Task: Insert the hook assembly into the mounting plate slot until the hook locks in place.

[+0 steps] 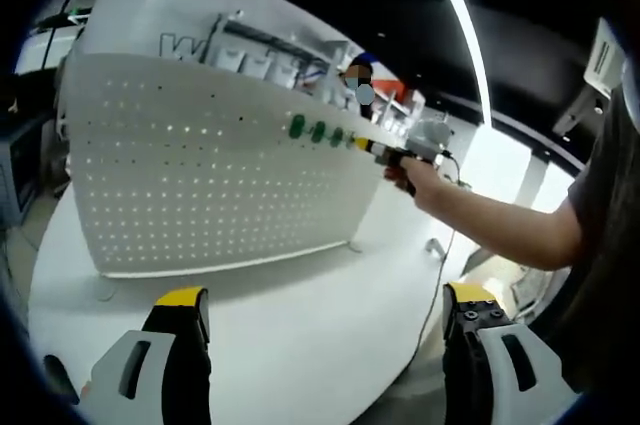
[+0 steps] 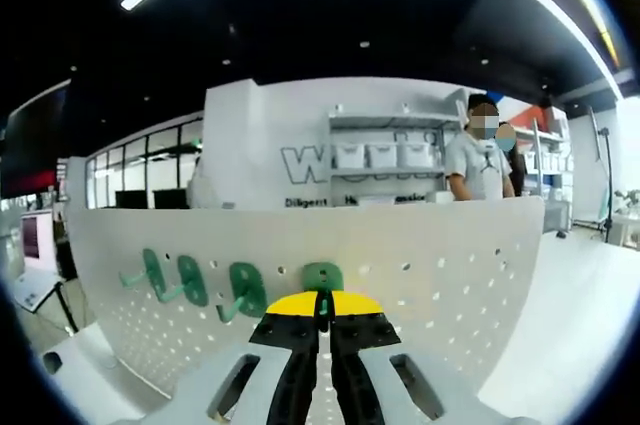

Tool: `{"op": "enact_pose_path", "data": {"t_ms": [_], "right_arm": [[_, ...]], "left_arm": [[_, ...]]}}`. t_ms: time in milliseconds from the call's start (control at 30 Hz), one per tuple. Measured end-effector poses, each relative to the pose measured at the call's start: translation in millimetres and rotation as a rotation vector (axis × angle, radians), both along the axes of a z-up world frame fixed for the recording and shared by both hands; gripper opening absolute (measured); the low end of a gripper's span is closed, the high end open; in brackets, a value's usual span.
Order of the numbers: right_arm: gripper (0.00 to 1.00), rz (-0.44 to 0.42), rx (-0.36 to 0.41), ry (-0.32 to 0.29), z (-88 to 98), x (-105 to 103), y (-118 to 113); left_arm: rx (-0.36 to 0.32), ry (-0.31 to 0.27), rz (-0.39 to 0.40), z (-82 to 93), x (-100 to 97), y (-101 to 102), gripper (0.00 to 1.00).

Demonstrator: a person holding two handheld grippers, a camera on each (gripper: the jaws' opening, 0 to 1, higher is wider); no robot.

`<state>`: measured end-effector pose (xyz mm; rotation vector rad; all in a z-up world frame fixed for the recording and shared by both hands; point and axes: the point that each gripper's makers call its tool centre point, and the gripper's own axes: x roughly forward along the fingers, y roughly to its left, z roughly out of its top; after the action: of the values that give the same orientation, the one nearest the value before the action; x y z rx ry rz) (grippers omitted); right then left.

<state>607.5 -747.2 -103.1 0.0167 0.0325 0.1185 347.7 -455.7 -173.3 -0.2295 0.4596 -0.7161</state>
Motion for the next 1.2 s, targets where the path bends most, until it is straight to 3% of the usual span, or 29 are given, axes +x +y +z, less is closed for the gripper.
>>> {"op": "enact_pose_path", "data": {"t_ms": [167, 667, 1000, 1200], "right_arm": [[0.01, 0.007, -0.022, 0.011, -1.0, 0.4, 1.8], [0.08, 0.011, 0.016, 0.023, 4.3, -2.9, 4.3], [0.11, 0.005, 0.009, -0.003, 23.2, -13.0, 6.4], [0.14, 0.007, 0.029, -0.049, 46.0, -24.8, 4.4]], "left_arm": [[-0.007, 0.003, -0.006, -0.4, -0.6, -2.2, 0.98], [-0.023, 0.001, 0.007, 0.9, -5.1, 2.9, 0.98], [-0.020, -0.016, 0.000, 6.3, -8.7, 2.9, 0.98], [-0.019, -0.019, 0.005, 7.3, -10.6, 4.7, 0.98]]}}
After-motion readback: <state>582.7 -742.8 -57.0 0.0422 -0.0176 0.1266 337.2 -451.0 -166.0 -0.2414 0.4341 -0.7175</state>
